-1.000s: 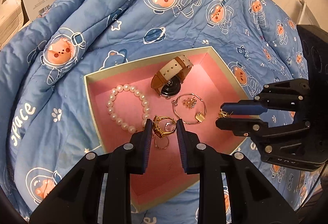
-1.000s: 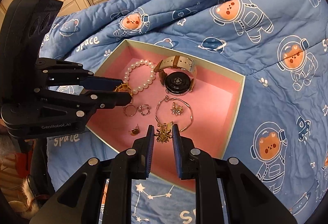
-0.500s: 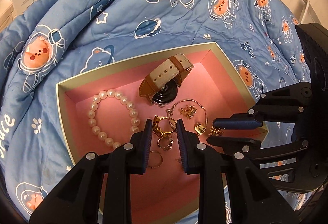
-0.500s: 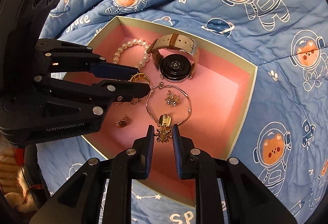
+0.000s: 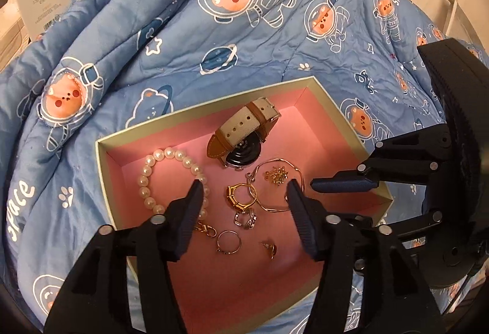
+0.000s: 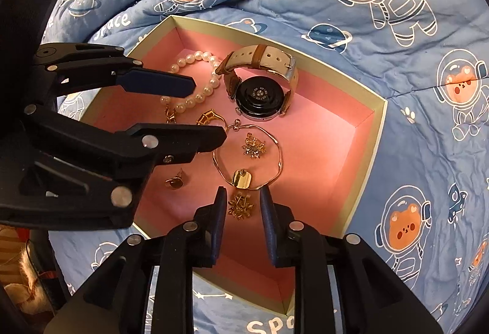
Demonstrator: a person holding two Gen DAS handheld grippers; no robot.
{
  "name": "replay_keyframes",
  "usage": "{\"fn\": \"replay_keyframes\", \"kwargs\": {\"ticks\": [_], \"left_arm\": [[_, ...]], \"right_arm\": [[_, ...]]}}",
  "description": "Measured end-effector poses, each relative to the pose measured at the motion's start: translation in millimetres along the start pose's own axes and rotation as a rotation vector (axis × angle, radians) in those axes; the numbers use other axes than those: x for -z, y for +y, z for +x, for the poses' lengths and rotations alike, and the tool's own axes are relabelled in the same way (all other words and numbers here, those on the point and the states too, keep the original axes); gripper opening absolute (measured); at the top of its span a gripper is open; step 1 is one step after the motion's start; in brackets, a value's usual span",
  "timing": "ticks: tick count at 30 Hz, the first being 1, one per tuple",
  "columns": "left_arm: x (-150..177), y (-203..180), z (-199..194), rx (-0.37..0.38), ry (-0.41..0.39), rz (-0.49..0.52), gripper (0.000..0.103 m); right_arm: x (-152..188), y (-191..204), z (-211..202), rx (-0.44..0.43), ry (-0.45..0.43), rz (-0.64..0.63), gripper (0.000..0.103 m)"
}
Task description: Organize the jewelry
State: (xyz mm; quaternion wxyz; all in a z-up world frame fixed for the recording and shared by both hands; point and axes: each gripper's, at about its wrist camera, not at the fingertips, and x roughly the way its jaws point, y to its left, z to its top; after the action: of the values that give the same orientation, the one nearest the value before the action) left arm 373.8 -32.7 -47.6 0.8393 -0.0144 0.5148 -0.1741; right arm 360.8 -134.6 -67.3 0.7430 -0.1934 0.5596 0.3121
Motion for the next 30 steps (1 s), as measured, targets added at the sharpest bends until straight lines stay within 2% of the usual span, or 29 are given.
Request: {"fn": "replay_keyframes", "kwargs": {"ticks": [5, 6, 8, 10, 14, 18, 20, 24, 30], "left_arm": [[-1.2, 6.4, -31.3, 0.002, -0.08, -0.029, 0.077], [-0.3, 7.9, -38.6, -0.002, -0.103, -0.037, 0.081], [4.3, 11.3, -55.4, -0.006, -0.159, -0.069, 0.089], [13.1, 15.5, -71.7, -0.012, -0.223, -0.115, 0.095], [36.3, 20.1, -92.3, -0.067, -0.309, -0.15, 0.096], [65.2, 7.5, -110.3, -0.184, -0.418, -0.089, 0.097], [82.5, 2.5, -120.6, -0.213, -0.463, -0.062, 0.097], [115.9, -11.8, -137.5, -0.276, -0.524, -0.042, 0.097], [170.8, -30.5, -161.2, -0.29, -0.564, -0.091, 0.097]], "right_arm": [[1.6, 0.6, -23.7, 0.019, -0.076, 0.002, 0.052], [3.0, 1.5, -30.0, 0.033, -0.099, 0.001, 0.056], [7.0, 3.3, -44.0, 0.081, -0.153, -0.002, 0.073], [11.5, 3.3, -56.5, 0.135, -0.204, 0.01, 0.082], [28.1, 0.1, -74.0, 0.153, -0.29, 0.074, 0.086], [48.1, 2.7, -87.4, 0.169, -0.396, 0.145, 0.089], [61.9, 9.6, -93.0, 0.195, -0.459, 0.178, 0.093], [90.5, 28.4, -104.6, 0.261, -0.588, 0.234, 0.094], [137.8, 64.7, -133.2, 0.318, -0.737, 0.305, 0.096]]}}
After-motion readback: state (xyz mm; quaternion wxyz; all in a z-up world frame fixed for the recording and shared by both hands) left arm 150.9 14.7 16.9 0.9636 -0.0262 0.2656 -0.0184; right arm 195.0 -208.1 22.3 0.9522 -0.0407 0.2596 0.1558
